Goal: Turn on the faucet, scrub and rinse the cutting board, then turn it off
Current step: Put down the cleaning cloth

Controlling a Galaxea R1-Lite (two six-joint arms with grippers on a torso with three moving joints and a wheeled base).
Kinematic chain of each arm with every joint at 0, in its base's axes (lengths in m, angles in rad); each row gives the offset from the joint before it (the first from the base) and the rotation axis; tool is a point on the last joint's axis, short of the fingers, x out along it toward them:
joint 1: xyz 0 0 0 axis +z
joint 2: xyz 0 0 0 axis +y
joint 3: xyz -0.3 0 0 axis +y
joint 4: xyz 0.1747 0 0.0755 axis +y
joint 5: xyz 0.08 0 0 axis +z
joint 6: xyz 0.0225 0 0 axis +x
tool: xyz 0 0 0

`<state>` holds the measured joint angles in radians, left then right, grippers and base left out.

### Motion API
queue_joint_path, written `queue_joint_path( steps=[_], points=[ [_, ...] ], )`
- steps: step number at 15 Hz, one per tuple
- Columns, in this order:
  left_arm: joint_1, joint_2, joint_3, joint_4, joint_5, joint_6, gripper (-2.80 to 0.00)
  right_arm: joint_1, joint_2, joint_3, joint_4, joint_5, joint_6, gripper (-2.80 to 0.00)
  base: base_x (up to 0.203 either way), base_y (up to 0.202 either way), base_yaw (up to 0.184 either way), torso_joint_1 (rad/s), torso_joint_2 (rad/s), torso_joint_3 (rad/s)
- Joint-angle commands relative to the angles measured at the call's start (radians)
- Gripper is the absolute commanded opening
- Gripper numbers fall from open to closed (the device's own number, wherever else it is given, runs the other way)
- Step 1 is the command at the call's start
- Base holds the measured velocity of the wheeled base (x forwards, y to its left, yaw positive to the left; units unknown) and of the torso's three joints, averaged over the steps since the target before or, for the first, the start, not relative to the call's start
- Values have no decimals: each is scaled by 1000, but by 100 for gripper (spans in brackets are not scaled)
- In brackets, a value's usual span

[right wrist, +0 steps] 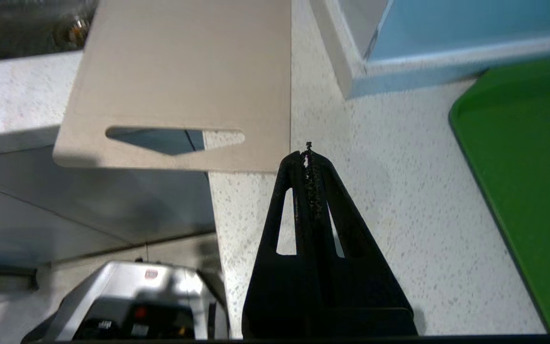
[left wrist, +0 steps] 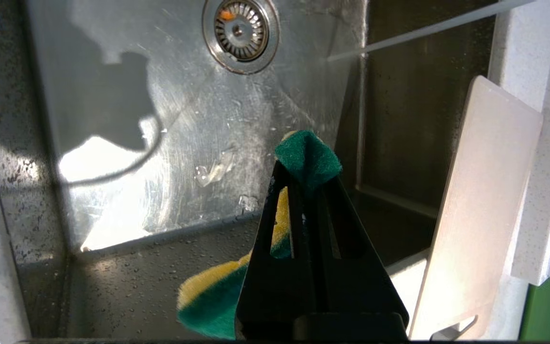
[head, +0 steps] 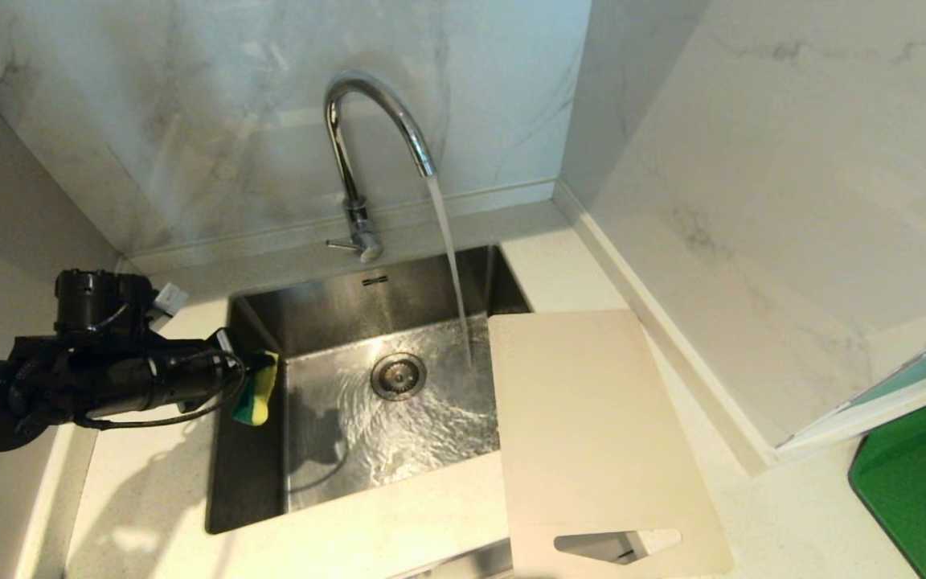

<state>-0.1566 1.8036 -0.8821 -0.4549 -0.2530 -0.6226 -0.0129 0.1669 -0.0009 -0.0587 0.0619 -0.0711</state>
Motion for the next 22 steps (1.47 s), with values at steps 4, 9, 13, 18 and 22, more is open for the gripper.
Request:
queue_joint_path(
  steps=[4,9,13,18,22],
  points=[
    [1,15,0,-24,2,20,-280,13,-167,2,51,-62,59,-280,0,0,0,0,0,0],
    [9,16,-1,-22,31,83,-280,13,-167,2,71,-20,-42,-280,0,0,0,0,0,0],
    [40,16,-11,-13,46,164,-280,13,-167,2,71,-19,-36,-280,0,0,0,0,0,0],
    [44,21,-104,189,130,306,-280,13,-167,2,71,-19,-36,-280,0,0,0,0,0,0],
    [133,82,-206,307,188,442,-280,13,-167,2,71,-19,-33,-280,0,0,0,0,0,0]
  ],
)
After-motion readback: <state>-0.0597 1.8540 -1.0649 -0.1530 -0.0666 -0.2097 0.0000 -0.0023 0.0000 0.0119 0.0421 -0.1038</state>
